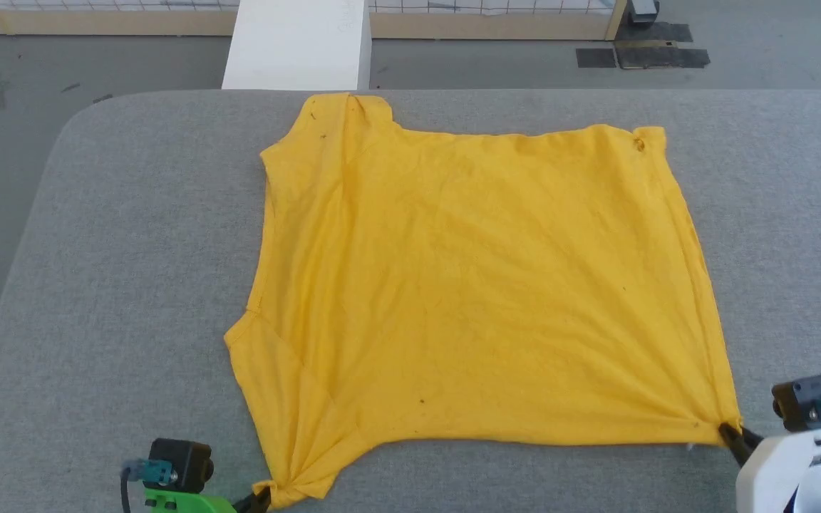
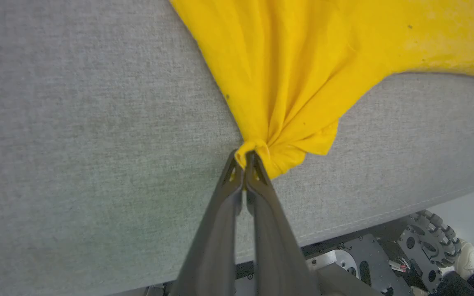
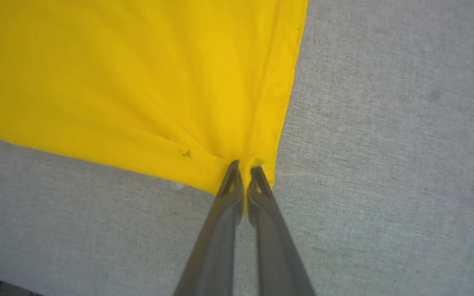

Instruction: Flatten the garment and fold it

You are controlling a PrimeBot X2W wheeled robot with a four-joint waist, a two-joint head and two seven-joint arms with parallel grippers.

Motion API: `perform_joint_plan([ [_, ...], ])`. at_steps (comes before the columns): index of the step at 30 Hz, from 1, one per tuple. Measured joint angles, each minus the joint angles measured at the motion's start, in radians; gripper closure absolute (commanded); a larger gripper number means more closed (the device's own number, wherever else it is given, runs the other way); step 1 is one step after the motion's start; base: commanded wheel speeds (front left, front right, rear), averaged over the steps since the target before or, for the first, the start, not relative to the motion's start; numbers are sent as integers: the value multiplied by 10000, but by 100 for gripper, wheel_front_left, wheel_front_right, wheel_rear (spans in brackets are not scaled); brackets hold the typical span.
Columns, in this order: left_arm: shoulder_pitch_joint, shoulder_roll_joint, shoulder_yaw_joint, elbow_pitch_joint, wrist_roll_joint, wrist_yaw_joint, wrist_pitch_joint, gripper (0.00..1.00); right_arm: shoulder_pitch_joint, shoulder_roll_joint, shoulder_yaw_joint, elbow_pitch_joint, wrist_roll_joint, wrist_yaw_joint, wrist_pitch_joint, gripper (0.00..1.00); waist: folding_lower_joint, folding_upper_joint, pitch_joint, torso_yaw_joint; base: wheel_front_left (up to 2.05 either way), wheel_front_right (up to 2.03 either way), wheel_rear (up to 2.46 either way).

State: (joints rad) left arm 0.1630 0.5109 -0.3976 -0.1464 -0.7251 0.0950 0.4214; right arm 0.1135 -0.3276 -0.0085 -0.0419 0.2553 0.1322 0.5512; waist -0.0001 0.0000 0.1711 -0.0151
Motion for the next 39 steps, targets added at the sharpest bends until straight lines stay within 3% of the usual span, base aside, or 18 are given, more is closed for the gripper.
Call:
perform_joint_plan([
  [6,-50,-180,-15,54,779,136,-1131,100,604,652,-311,-514,-150,0,-711,100,0,0,62,-37,0,0,0],
  [11,-383,-209,123,38,1822,268,-2700,100,538,865,-497,-531,-378,0,-2171,100,0,0,108,-157,0,0,0],
  [16,-1253,-255,253,73,2280,171,-3731,100,174,825,-334,-384,-378,0,-2686,100,0,0,214,-174,0,0,0],
  [29,-5702,104,-318,1707,2938,-1595,-2840,100,-2437,-23,274,368,-320,0,-2057,100,0,0,1106,-137,0,0,0],
  [39,-8340,117,-621,3988,2385,-2100,-1509,100,-4321,-522,677,1567,-38,0,-1593,100,2,0,2221,-231,0,0,0],
])
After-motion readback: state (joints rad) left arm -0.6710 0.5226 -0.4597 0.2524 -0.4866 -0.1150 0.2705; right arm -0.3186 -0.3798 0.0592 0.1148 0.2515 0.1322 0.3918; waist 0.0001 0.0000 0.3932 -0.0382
